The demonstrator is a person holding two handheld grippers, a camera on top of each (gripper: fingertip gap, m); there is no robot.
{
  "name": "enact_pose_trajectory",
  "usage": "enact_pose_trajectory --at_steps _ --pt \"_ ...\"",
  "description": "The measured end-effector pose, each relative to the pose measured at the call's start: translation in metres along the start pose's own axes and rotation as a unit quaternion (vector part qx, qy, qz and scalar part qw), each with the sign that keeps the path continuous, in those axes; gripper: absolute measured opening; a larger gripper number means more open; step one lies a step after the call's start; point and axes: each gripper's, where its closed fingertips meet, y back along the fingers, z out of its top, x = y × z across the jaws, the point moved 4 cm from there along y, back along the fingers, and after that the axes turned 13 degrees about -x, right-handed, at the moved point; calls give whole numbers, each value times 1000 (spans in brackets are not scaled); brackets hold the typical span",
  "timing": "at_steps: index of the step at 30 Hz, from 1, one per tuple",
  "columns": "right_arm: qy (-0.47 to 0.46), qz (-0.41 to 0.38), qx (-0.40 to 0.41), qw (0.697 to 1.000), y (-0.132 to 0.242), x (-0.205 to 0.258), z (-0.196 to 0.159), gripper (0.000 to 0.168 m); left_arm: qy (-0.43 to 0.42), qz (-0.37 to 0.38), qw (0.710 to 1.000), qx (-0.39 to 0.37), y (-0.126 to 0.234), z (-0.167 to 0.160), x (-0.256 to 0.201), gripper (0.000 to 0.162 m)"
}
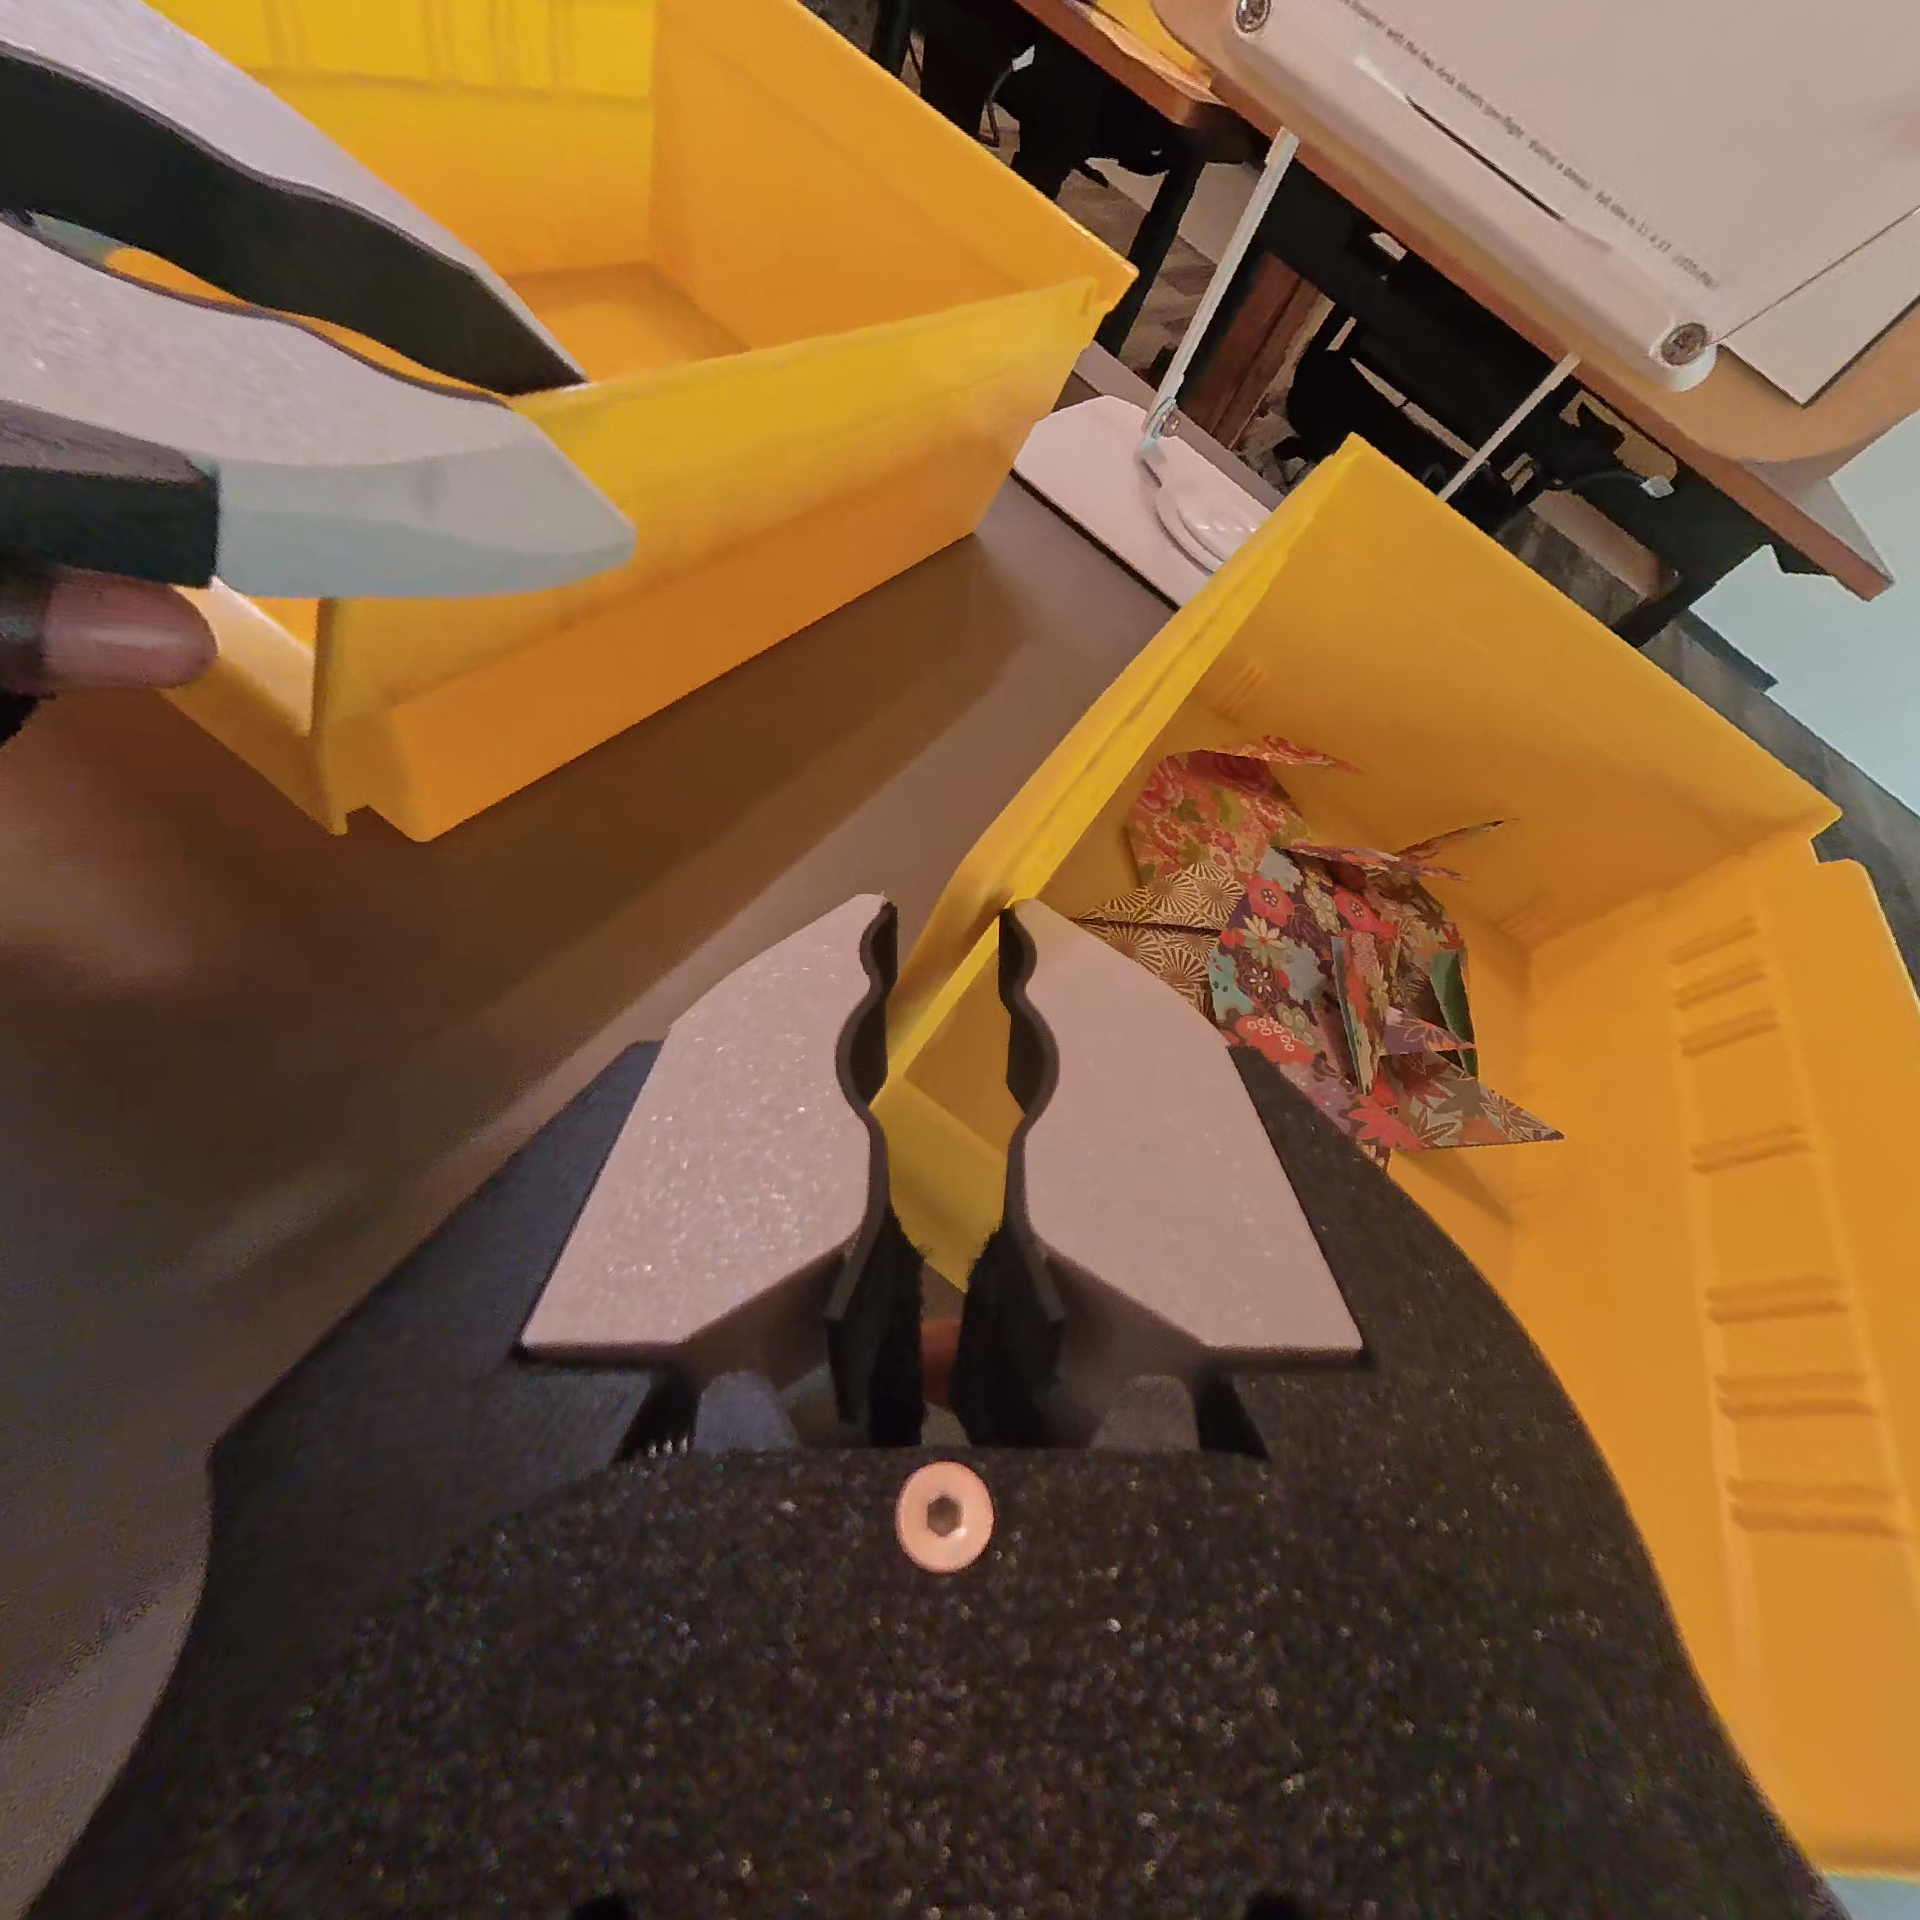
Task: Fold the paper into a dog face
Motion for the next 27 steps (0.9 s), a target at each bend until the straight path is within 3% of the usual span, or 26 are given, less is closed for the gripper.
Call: enact_pose_trajectory --at_steps 3,4,5,9,12,13,20,27 --pt "-8 2 -3 1000 -3 0 1 19 -1 -3 1000 4 -2 0 0 25" --pt "-17 6 -6 1000 -2 1 1 21 5 -3 1000 5 -1 1 -1 31" --pt "-31 9 -23 999 0 1 5 29 13 0 1000 6 0 3 0 49" --pt "-110 -52 -90 988 25 -23 23 89 34 40 999 4 14 15 11 121" --pt "-153 -121 -59 979 42 -50 13 139 29 76 997 2 25 23 26 141" --pt "-160 -131 -35 978 47 -56 6 147 24 81 996 5 28 24 30 144" --pt "-111 -99 146 978 63 -73 -34 147 8 76 995 67 34 17 50 145" --pt "-74 -86 200 973 54 -76 -37 147 -34 64 989 130 35 9 49 145"
